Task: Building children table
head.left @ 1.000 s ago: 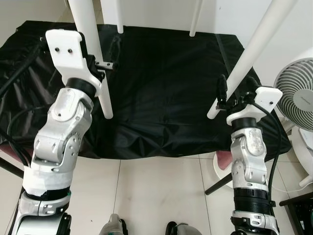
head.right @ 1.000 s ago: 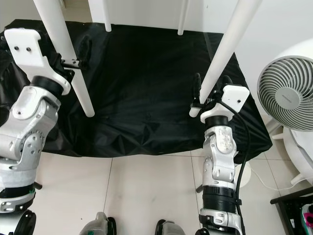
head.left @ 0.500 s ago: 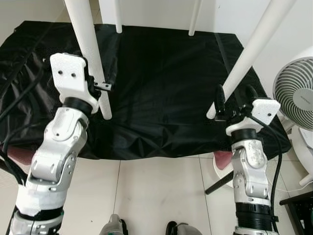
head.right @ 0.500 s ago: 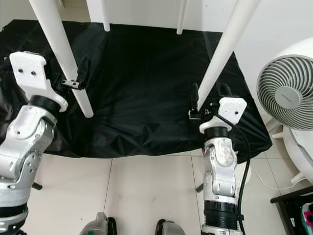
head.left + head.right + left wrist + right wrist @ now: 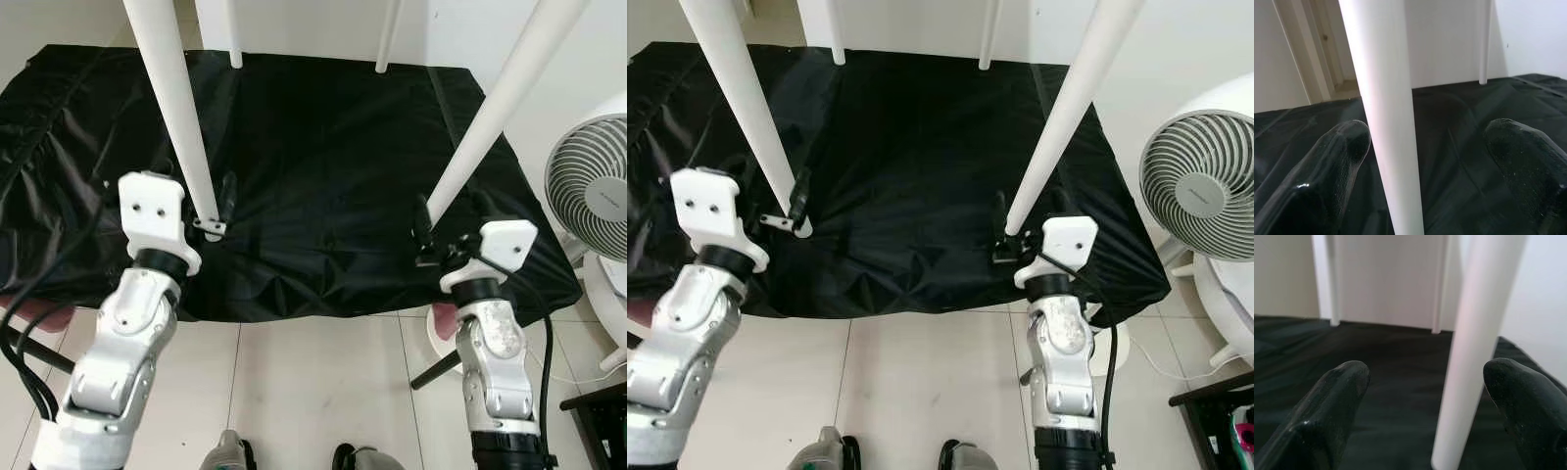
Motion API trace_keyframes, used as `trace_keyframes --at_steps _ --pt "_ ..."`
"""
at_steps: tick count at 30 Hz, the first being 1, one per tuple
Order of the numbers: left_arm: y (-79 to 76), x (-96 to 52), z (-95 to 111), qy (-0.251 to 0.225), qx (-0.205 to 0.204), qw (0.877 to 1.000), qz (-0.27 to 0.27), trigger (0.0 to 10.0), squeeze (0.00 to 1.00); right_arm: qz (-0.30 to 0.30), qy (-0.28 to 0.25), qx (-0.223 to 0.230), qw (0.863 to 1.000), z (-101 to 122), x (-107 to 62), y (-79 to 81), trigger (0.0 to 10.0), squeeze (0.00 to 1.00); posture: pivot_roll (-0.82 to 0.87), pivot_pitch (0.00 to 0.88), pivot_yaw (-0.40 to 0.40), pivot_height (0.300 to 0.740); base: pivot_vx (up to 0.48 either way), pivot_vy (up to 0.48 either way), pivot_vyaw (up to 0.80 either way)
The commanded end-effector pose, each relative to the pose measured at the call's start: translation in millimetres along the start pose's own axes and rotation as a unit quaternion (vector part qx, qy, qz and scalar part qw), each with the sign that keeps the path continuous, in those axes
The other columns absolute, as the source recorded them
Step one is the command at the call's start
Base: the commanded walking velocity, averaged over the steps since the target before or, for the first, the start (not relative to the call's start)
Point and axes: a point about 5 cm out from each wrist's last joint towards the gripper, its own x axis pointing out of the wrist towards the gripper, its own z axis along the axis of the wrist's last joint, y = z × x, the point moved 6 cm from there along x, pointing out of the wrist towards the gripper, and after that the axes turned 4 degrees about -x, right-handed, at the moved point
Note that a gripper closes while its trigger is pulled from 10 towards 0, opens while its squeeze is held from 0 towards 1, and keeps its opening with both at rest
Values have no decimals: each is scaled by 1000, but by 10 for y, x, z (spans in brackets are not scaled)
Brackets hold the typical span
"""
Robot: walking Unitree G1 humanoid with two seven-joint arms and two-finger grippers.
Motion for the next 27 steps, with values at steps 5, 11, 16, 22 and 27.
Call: trace_keyframes --at_steps 5,11,16,22,27 --pt "-115 -140 -156 14 6 999 -37 10000 0 30 16 -9 999 -120 -153 85 10000 0 108 99 6 740 0 0 0" --pt "-295 -401 -395 31 7 995 -91 10000 0 158 73 45 984 -361 -472 452 10000 0 104 87 3 740 0 0 0" --pt "-402 -530 -468 38 -8 991 -130 10000 0 221 93 52 970 -429 -623 580 10000 0 106 83 1 740 0 0 0" --pt "-504 -752 -627 60 -12 980 -190 10000 0 304 124 60 943 -545 -848 710 10000 0 109 77 -4 740 0 0 0" --pt "-536 -911 -800 87 -3 972 -219 10000 0 350 156 67 921 -678 -1032 771 10000 0 115 72 -4 740 0 0 0"
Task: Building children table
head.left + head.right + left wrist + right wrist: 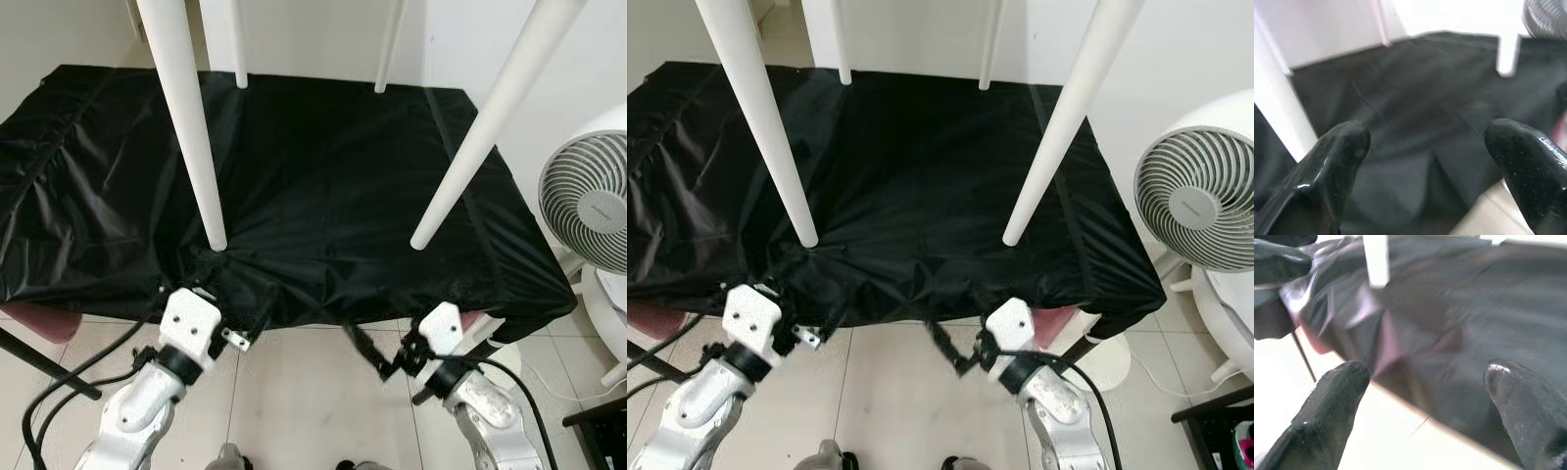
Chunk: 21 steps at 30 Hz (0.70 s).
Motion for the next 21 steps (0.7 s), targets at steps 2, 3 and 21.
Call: trace_keyframes --at_steps 2,3,21 --pt "-93 -87 -180 27 11 999 -29 10000 0 23 36 25 999 -228 -75 68 10000 0 118 69 0 740 0 0 0" --pt "-93 -87 -180 27 11 999 -29 10000 0 23 36 25 999 -228 -75 68 10000 0 118 69 0 740 0 0 0" --pt "-115 -757 -1731 295 -56 954 -21 10000 0 -110 280 164 940 -1719 -705 -45 10000 0 114 35 15 740 0 0 0"
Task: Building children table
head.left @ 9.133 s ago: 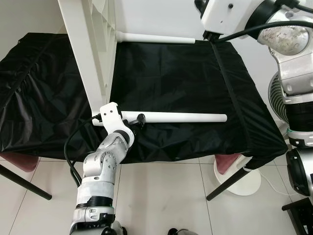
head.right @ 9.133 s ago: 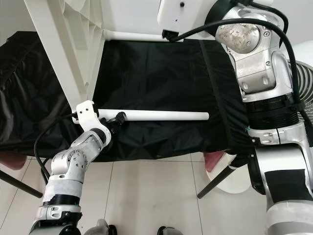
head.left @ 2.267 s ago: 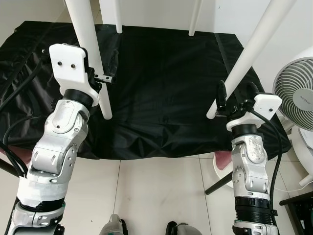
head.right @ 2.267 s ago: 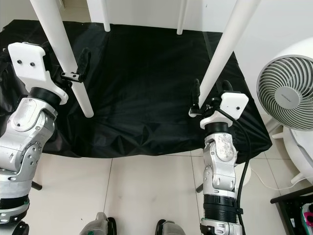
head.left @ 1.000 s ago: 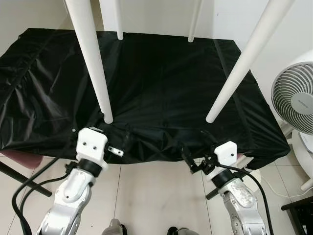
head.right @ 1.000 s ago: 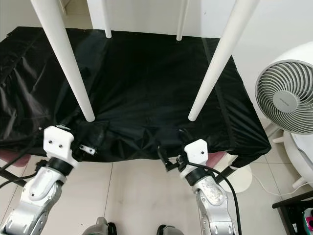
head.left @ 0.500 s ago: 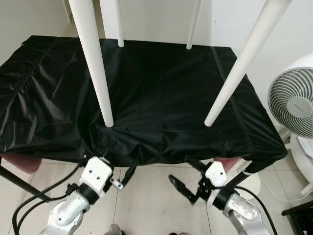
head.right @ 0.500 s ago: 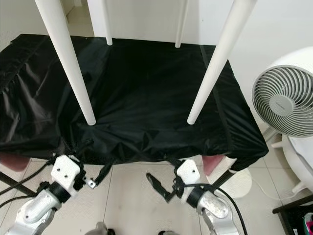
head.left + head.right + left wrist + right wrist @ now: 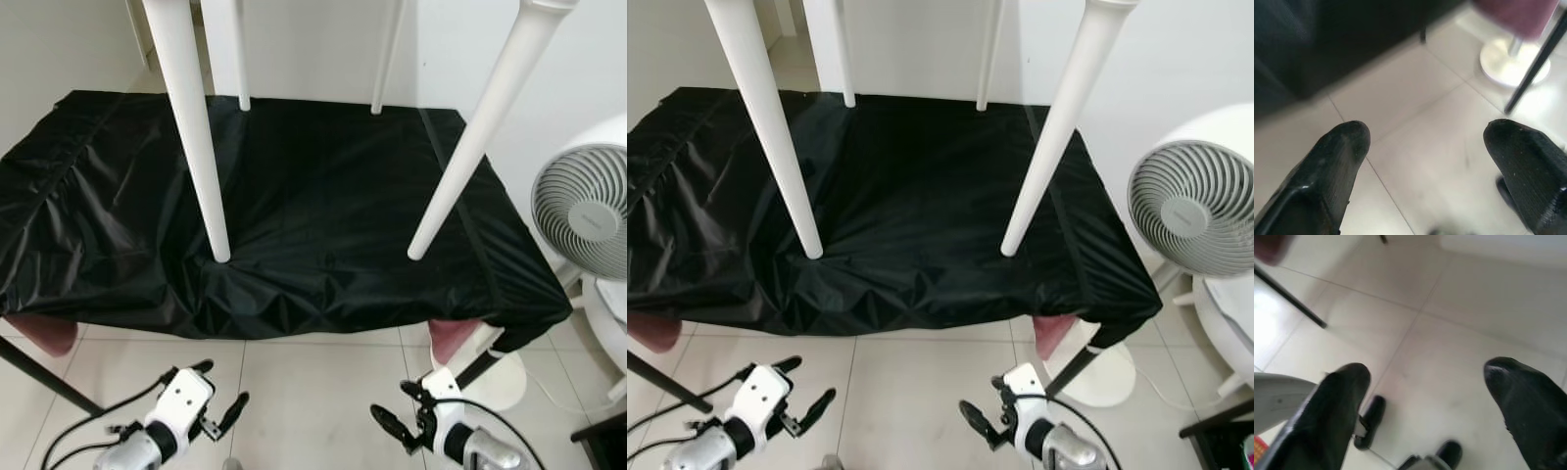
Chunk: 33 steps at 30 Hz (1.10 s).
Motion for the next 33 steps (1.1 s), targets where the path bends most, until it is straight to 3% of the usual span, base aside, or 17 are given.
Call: trace_keyframes --at_steps 1,5,9,14,21,27,29,33 --pt "1 -27 -290 53 -11 998 21 10000 0 -35 30 25 999 -199 -41 -74 10000 0 111 35 12 740 0 0 0" --pt "7 -20 -353 66 -17 997 27 10000 0 -47 40 28 998 -248 -44 -96 10000 0 108 36 13 740 0 0 0" --pt "23 12 -669 144 -42 987 65 10000 0 -118 77 49 989 -423 -35 -214 10000 0 105 35 6 740 0 0 0" --pt "7 9 -796 178 -46 980 81 10000 0 -151 102 53 982 -515 -34 -245 10000 0 103 34 6 740 0 0 0" --pt "-73 -60 -1057 253 -65 959 111 10000 0 -171 167 48 970 -729 -12 -123 10000 0 107 34 2 740 0 0 0" --pt "-34 -131 -1155 276 -99 943 158 10000 0 -185 193 68 961 -868 -68 -69 10000 0 115 23 2 740 0 0 0" --pt "-62 -143 -1197 289 -111 935 172 10000 0 -182 213 78 957 -972 -101 16 10000 0 121 12 0 740 0 0 0" --pt "-103 -103 -1194 296 -111 932 178 10000 0 -173 229 73 955 -1041 -111 104 10000 0 124 0 -1 740 0 0 0"
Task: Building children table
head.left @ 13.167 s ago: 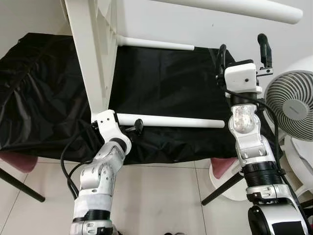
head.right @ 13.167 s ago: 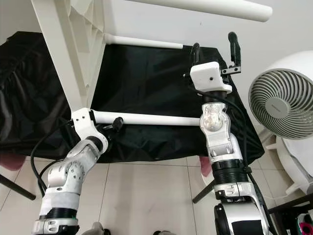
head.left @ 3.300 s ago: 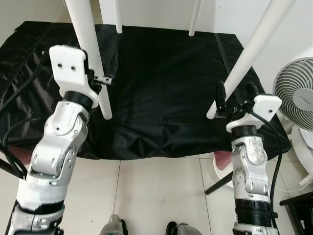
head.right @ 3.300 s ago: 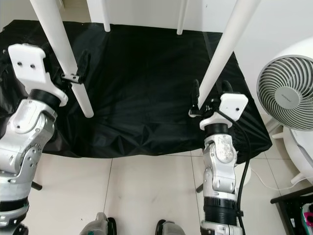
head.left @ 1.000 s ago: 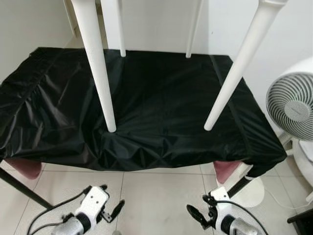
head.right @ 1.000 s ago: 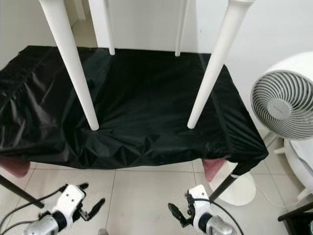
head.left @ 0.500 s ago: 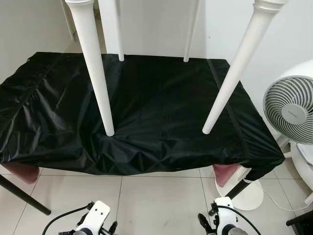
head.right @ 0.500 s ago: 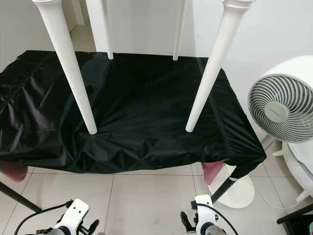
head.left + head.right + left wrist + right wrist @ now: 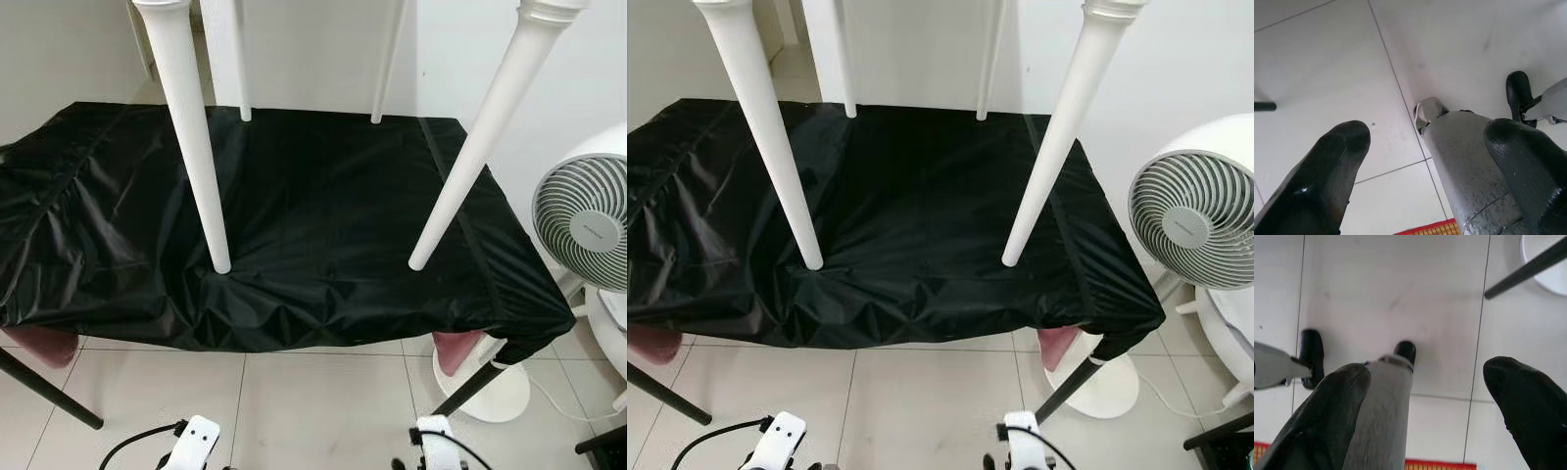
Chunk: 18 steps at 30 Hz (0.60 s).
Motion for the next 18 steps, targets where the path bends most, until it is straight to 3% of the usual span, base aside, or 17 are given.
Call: trace_keyframes --at_steps 1,6,18 --pt "116 -13 -106 19 -6 997 79 10000 0 2 18 0 1000 -103 -11 51 10000 0 124 0 -1 740 0 0 0" --pt "40 26 -66 27 0 997 76 10000 0 -3 26 18 999 -114 0 97 10000 0 118 0 12 740 0 0 0" --pt "15 49 -20 31 22 997 71 10000 0 7 28 9 1000 -84 18 184 10000 0 110 0 20 740 0 0 0"
